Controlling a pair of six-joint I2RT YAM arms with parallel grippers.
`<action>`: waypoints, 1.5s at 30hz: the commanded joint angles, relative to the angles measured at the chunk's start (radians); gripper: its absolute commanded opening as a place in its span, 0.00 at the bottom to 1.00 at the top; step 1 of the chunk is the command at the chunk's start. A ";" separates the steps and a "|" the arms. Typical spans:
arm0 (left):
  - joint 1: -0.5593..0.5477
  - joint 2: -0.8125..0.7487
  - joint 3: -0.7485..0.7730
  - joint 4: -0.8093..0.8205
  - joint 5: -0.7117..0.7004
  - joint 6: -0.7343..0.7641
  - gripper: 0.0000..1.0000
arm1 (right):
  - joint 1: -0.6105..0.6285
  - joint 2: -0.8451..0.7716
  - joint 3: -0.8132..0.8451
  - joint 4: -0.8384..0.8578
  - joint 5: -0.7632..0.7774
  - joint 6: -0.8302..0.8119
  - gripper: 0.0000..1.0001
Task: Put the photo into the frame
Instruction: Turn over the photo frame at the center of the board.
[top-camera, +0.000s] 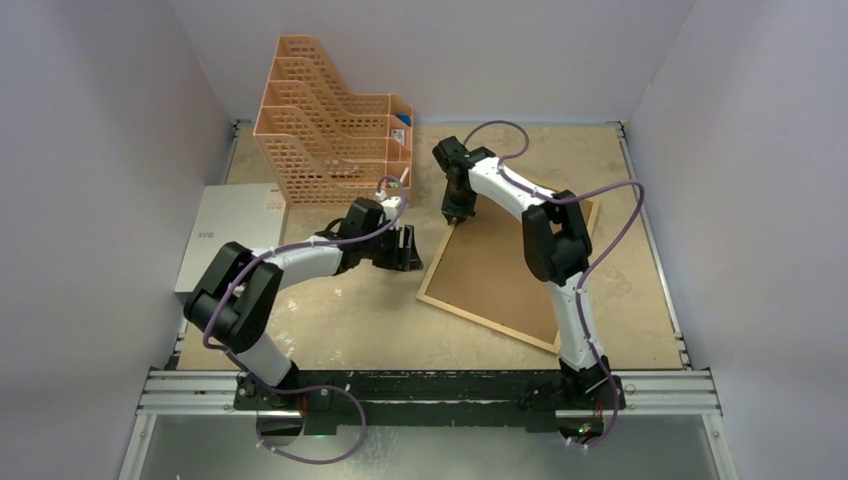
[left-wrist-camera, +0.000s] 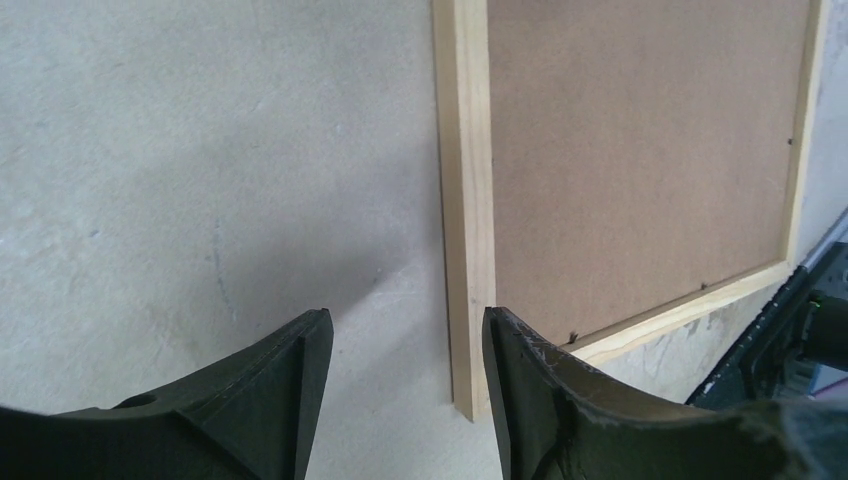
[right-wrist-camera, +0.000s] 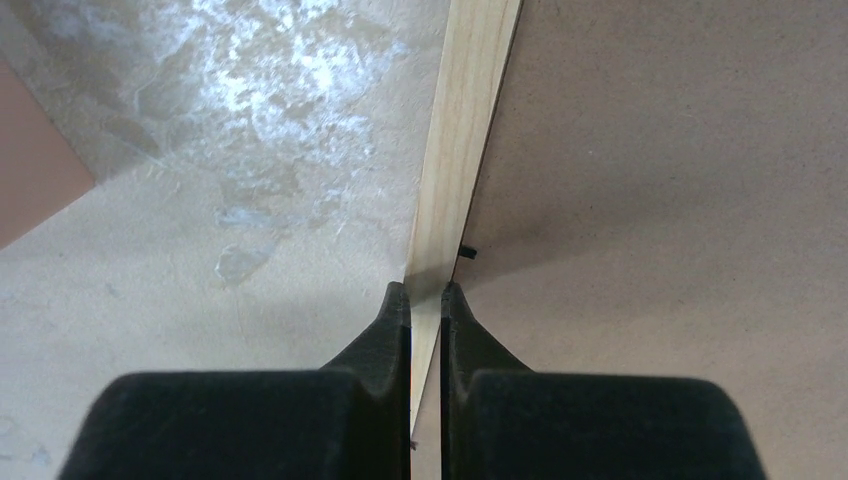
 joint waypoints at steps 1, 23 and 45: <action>0.012 0.038 0.070 0.020 0.109 -0.012 0.60 | 0.013 -0.053 0.097 -0.030 -0.033 -0.015 0.00; 0.061 0.180 0.059 0.338 0.630 -0.313 0.34 | 0.011 -0.203 -0.001 0.058 -0.220 -0.032 0.00; 0.135 -0.038 0.376 -0.225 0.357 -0.029 0.00 | -0.094 -0.268 0.233 -0.040 -0.117 -0.168 0.82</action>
